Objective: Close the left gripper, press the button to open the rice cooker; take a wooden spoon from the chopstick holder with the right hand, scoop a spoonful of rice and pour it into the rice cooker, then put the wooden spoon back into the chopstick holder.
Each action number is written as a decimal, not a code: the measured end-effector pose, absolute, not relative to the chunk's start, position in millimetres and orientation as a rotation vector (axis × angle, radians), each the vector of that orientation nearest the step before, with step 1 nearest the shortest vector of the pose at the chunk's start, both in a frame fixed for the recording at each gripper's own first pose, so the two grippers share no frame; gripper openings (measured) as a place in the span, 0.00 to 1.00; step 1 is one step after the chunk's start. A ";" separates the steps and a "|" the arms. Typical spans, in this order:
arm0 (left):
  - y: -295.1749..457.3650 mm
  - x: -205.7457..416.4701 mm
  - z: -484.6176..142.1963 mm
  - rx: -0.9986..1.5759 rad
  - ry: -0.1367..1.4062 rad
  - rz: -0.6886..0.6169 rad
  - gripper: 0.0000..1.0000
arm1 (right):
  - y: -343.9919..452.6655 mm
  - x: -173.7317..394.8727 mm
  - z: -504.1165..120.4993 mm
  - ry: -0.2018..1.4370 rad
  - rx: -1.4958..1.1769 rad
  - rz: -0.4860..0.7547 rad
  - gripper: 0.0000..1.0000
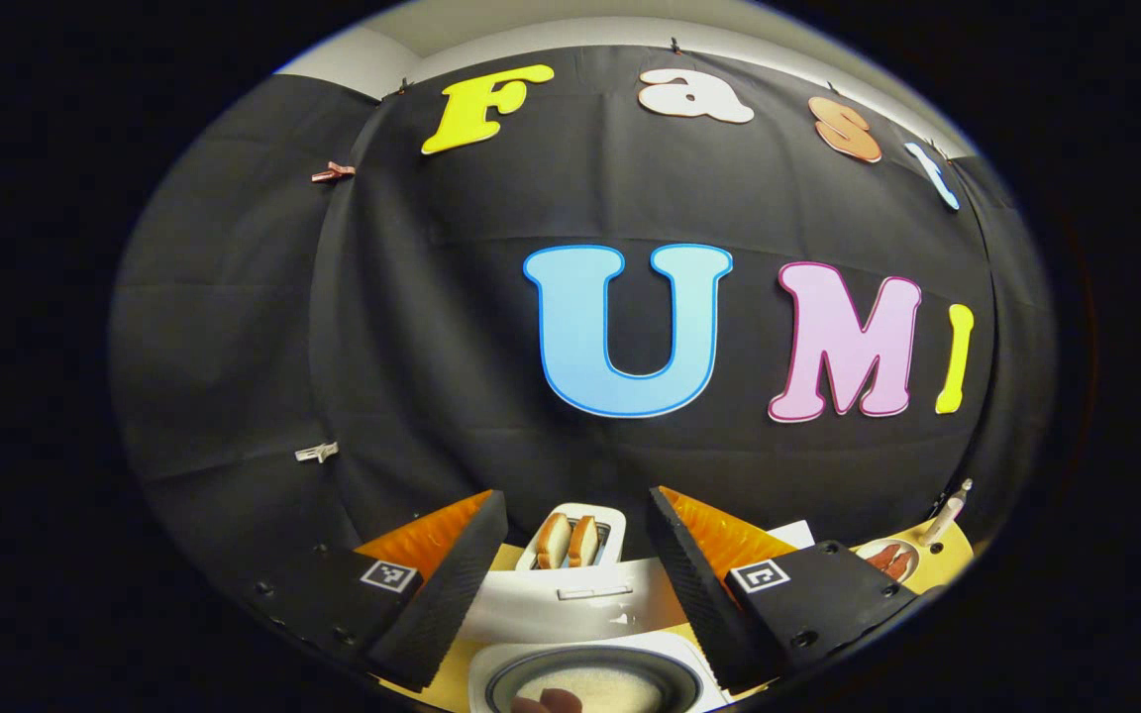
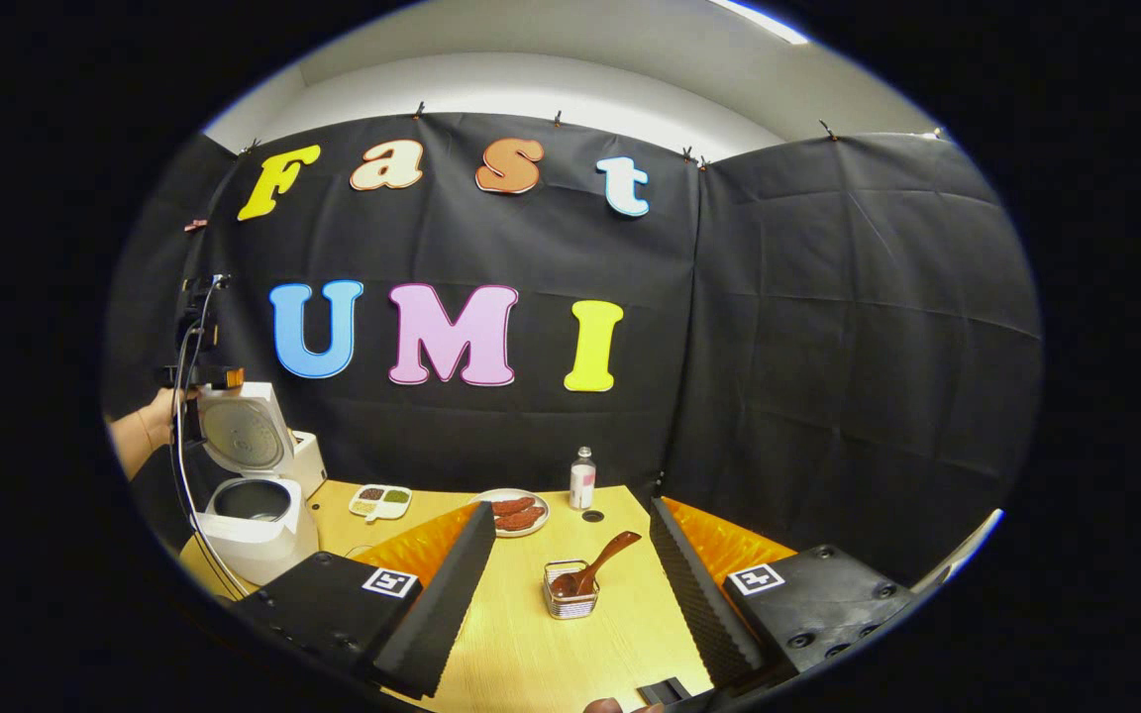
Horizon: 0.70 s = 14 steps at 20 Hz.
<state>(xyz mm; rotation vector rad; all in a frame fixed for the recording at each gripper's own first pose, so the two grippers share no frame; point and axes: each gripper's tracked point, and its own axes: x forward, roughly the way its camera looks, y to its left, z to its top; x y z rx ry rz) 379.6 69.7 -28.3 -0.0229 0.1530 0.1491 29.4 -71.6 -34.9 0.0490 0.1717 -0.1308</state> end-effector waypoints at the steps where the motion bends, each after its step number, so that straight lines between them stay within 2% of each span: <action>1: 65.7 367.1 -33.8 -0.030 0.162 0.152 0.99 | -72.3 30.0 -33.7 0.172 0.045 -0.119 0.98; 9: 36.7 275.7 -126.9 -0.068 0.295 0.211 0.99 | -73.7 23.2 -32.9 0.180 0.054 -0.042 0.98; 14: 27.9 250.8 -167.4 -0.081 0.283 0.199 0.99 | -65.3 11.6 -41.8 0.202 0.044 -0.002 0.98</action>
